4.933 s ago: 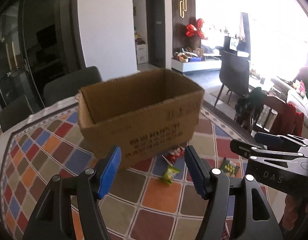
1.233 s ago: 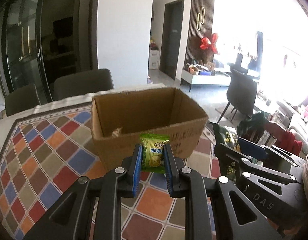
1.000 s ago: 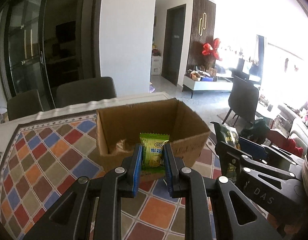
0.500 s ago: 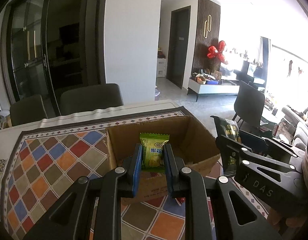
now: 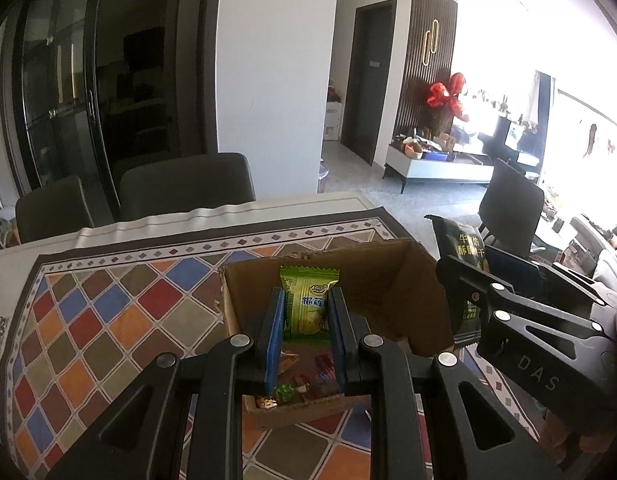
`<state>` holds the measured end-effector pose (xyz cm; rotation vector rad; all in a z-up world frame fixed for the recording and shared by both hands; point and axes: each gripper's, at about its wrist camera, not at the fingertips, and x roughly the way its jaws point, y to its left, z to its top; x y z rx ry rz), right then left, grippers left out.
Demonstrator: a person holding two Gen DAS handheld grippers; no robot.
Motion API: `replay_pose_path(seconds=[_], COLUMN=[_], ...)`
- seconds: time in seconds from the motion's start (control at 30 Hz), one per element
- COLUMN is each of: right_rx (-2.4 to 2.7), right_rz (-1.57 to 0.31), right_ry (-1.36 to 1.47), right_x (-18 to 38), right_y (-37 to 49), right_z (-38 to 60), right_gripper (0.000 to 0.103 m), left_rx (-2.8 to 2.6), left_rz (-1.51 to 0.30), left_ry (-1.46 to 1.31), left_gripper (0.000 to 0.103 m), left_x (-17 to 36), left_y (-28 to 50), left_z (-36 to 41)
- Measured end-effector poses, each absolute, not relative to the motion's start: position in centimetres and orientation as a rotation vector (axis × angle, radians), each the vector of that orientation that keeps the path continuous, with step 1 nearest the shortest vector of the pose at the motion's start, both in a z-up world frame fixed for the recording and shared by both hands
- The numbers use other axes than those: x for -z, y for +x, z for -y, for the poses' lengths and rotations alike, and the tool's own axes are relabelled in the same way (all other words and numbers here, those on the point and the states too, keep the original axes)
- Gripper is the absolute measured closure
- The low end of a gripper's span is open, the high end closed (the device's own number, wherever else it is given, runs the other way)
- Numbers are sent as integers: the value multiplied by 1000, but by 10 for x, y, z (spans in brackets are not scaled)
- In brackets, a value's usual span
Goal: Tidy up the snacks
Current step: 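Carry the candy and cracker packet into the box and open both tools, then move both open tools back toward the snacks left on the table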
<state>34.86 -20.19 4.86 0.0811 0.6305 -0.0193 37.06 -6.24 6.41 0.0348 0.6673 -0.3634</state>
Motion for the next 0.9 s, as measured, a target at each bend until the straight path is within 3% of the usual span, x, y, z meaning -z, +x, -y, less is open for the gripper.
replay_pose_path(seconds=[0.3, 0.37, 0.43, 0.47, 0.6, 0.9], right_rx=[0, -3, -5, -5, 27, 8], right_rz=[-693, -708, -722, -731, -749, -716], right_ry=[84, 85, 93, 102, 116, 107], right_x=[-32, -27, -23, -21, -16, -22], right_y=[380, 385, 389, 391, 390, 350], right_z=[208, 209, 212, 214, 221, 219], right_gripper=[58, 57, 57, 57, 51, 51], left_rx=[359, 349, 331, 328, 321, 345], left_rz=[-718, -730, -732, -729, -723, -641], left_ry=[54, 57, 57, 57, 64, 82], left_gripper=[80, 76, 62, 61, 61, 61], left_x=[-46, -41, -38, -37, -34, -45], left_y=[396, 401, 403, 403, 397, 348], left_z=[72, 73, 72, 72, 71, 69])
